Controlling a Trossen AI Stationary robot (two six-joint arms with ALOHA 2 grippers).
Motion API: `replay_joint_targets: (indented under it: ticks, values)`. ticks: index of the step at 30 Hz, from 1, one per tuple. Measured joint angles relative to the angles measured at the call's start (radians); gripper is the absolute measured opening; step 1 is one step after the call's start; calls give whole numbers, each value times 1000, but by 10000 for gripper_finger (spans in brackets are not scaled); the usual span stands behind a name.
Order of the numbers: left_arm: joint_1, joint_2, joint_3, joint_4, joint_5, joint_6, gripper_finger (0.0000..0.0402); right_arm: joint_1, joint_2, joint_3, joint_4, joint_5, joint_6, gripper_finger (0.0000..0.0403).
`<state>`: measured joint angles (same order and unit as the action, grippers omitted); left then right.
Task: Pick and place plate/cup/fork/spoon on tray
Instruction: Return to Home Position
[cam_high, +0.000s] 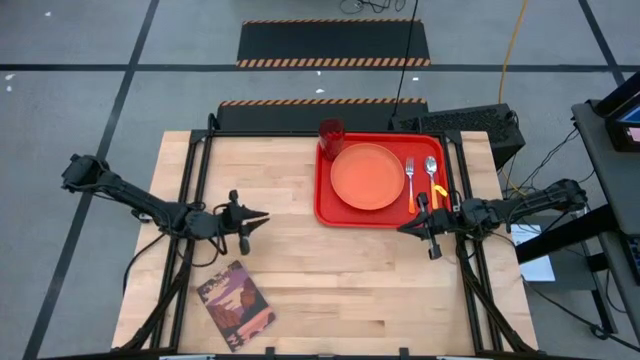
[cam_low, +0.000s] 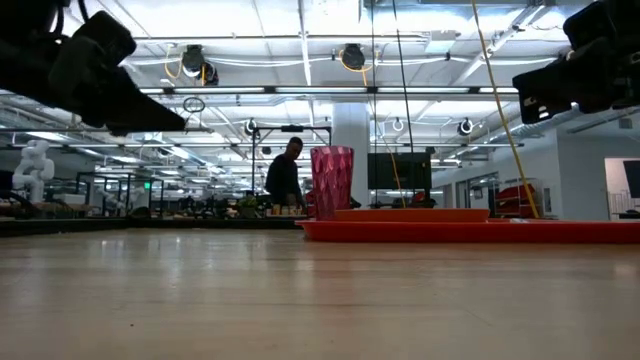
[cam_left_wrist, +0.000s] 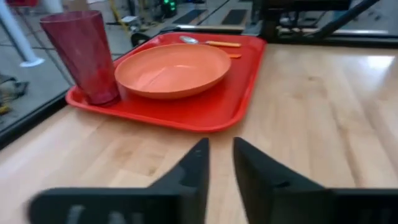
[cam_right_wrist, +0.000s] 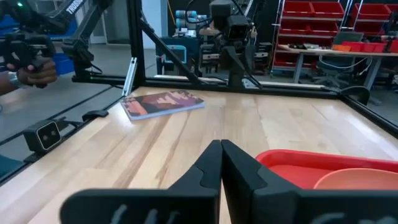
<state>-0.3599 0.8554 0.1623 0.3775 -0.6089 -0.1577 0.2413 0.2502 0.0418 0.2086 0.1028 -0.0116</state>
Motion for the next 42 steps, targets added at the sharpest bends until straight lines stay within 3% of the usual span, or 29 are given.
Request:
replay_joint_targets:
  ticks: [3,5,13,18,31,38,42]
  values:
    - [0,-63,-41,14,16,13,22,0,-4,0,-3,0,0,0]
    - [0,-108,-57,22,33,33,8,0,-6,0,-5,0,0,0]
    - [0,-261,-153,119,120,146,6,0,-24,0,-7,0,6,0]
    - [0,-319,-153,97,130,169,10,0,-59,0,-43,0,18,0]
    - [0,-367,-153,97,165,205,12,0,-251,-1,-153,-2,-54,0]
    - [0,-367,-153,104,166,205,7,-1,-249,-28,-95,5,-93,0]
    - [0,-367,-153,107,165,201,14,-24,-241,-28,-138,75,-83,0]
